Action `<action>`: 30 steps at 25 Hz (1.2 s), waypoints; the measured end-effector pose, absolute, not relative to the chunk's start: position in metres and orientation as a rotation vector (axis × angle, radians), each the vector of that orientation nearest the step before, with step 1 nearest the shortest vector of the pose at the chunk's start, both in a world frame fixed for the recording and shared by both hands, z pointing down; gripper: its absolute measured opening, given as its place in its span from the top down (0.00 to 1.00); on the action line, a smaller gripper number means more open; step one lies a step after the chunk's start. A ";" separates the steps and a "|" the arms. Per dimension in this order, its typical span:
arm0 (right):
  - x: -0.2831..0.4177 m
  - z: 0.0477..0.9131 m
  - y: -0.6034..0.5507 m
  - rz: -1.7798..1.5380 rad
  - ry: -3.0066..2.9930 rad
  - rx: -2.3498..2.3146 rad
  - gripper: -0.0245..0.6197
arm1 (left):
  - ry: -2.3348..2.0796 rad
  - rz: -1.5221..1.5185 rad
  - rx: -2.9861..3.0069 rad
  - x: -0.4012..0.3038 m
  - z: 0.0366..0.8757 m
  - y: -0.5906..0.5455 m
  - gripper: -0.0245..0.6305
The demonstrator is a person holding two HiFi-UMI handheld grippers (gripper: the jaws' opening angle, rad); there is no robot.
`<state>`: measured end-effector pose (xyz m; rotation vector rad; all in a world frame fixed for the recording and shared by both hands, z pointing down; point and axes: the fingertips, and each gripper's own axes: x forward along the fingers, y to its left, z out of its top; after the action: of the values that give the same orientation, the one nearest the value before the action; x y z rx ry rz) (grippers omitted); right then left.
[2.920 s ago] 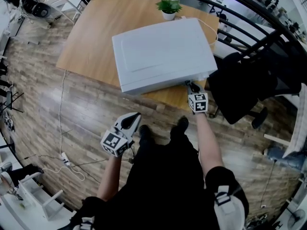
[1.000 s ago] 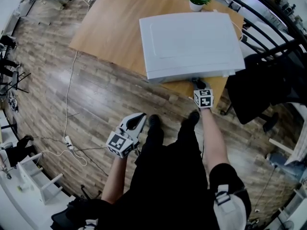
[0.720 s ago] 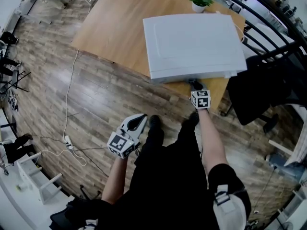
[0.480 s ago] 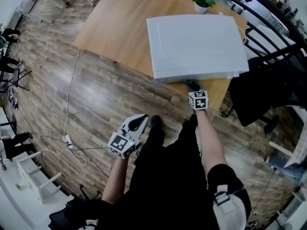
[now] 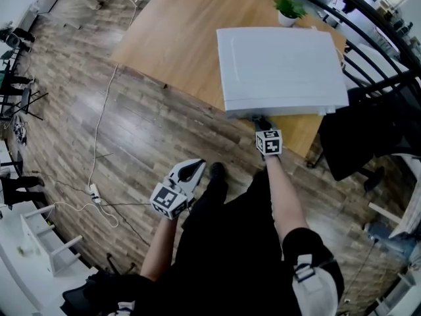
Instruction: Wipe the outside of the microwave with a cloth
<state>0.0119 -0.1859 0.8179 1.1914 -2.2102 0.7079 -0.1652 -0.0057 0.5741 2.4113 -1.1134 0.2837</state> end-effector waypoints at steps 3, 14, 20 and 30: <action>0.001 0.818 -0.186 0.703 -2.217 1.193 0.93 | -1.118 0.283 2.413 -0.175 0.575 -0.004 0.96; -0.041 0.817 -0.175 0.711 -2.209 1.195 0.93 | -1.112 0.269 2.440 -0.216 0.574 -0.003 0.96; -0.067 0.820 -0.171 0.714 -2.216 1.192 0.93 | -1.106 0.258 2.493 -0.234 0.576 -0.009 0.96; -0.096 0.823 -0.165 0.699 -2.217 1.186 0.93 | -1.098 0.262 2.478 -0.264 0.575 -0.004 0.96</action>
<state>-0.0961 -0.1652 0.8233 1.1857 -2.2169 0.6990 -0.2642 -0.0035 0.5747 2.4777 -1.0977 0.2618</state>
